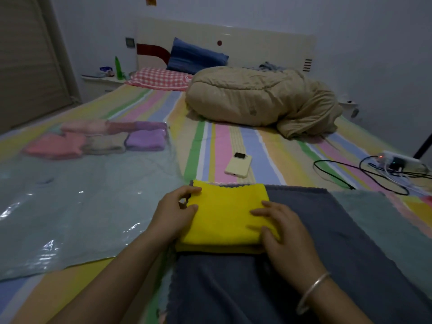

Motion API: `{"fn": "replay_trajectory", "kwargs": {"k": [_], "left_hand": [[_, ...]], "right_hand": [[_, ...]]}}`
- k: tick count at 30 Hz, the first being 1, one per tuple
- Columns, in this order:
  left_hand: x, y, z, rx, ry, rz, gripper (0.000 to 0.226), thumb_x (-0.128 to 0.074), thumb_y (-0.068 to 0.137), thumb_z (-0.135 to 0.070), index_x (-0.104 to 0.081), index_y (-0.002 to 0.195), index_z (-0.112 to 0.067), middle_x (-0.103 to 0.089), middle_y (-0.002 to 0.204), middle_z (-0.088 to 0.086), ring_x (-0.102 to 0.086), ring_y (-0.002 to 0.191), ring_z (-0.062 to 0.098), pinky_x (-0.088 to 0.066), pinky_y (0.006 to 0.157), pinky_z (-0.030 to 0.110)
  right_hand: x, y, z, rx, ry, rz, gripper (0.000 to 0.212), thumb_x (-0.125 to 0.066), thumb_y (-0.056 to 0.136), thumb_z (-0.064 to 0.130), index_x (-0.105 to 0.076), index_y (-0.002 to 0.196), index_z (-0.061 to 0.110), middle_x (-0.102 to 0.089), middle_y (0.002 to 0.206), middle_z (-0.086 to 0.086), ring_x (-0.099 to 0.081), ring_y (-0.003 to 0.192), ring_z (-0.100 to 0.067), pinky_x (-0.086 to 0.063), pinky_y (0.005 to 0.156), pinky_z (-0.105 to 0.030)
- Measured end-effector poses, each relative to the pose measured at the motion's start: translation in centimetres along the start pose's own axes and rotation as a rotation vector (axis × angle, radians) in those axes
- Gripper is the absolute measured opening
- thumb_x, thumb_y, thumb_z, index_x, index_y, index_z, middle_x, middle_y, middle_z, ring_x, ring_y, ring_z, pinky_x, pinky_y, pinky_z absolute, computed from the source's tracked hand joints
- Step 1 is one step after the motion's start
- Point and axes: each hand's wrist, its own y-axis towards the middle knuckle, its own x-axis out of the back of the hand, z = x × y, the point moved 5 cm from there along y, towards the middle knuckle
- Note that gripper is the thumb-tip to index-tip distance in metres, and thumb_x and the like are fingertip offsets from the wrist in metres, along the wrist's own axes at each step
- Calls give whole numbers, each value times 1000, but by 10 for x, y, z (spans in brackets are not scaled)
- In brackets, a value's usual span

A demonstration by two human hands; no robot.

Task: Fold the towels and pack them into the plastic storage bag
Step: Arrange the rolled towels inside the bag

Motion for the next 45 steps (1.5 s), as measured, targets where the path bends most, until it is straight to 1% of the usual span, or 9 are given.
{"fn": "replay_trajectory", "kwargs": {"k": [7, 12, 16, 20, 25, 34, 40, 43, 45], "left_hand": [[5, 1, 23, 52, 54, 38, 34, -69, 83, -16, -62, 113, -31, -62, 117, 10, -62, 87, 25, -50, 81, 35], [0, -8, -16, -253, 506, -165, 44, -49, 81, -31, -59, 122, -18, -54, 133, 7, -52, 118, 29, -42, 97, 38], [-45, -21, -48, -443, 611, 63, 63, -25, 86, -47, -53, 133, -17, -43, 147, 6, -42, 133, 25, -31, 110, 38], [-79, -28, -28, -372, 877, 295, 93, 15, 70, -57, -14, 152, -25, -4, 161, 1, -2, 148, 17, -2, 119, 40], [-84, -28, -15, -362, 912, 257, 91, 19, 71, -57, -4, 153, -26, 4, 161, -1, 6, 148, 15, 4, 119, 40], [-88, -33, -5, -371, 876, 188, 104, 39, 66, -67, -3, 153, -29, 6, 160, -4, 9, 147, 13, 10, 118, 40], [-91, -33, -2, -382, 867, 167, 86, 16, 82, -64, -14, 153, -25, -2, 160, -1, 1, 148, 16, 9, 116, 41], [-91, -34, -2, -386, 877, 119, 73, -4, 89, -56, -27, 150, -22, -17, 158, 3, -13, 147, 20, 1, 114, 44], [-92, -35, -2, -399, 868, 114, 76, -2, 87, -56, -24, 151, -22, -14, 159, 3, -10, 147, 20, 4, 114, 43]], "right_hand": [[-10, 6, -37, -536, 152, 135, 59, -63, 88, 36, -37, 139, 22, -52, 122, -4, -51, 101, -19, -46, 89, -39], [-19, 4, -35, -663, 288, 151, 64, -69, 84, 36, -37, 137, 21, -53, 121, -3, -58, 102, -23, -52, 83, -40], [-22, 1, -30, -663, 348, 171, 68, -75, 79, 25, -36, 134, 24, -54, 117, 3, -60, 92, -20, -53, 70, -29], [-21, -11, -24, -514, 355, 297, 78, -67, 80, -1, -24, 137, 31, -55, 109, 9, -59, 73, -12, -51, 57, -20], [-18, -14, -12, -332, -13, -8, 63, -69, 76, 20, -40, 131, 34, -65, 116, 1, -63, 99, -25, -51, 80, -37], [-11, -17, -21, -294, -564, 146, 68, -51, 83, 14, -27, 142, 38, -50, 130, 4, -48, 116, -20, -46, 80, -35], [-16, -24, -44, -528, 203, 82, 77, -72, 78, 35, -30, 143, 30, -52, 129, 0, -51, 114, -18, -43, 97, -36], [-23, -20, -44, -681, 116, 63, 73, -70, 68, 63, -54, 123, 17, -65, 110, 0, -63, 100, -22, -52, 87, -40], [-30, -13, -39, -717, 132, 82, 50, -75, 68, 56, -65, 92, 13, -70, 92, -7, -66, 84, -25, -54, 76, -39]]}}
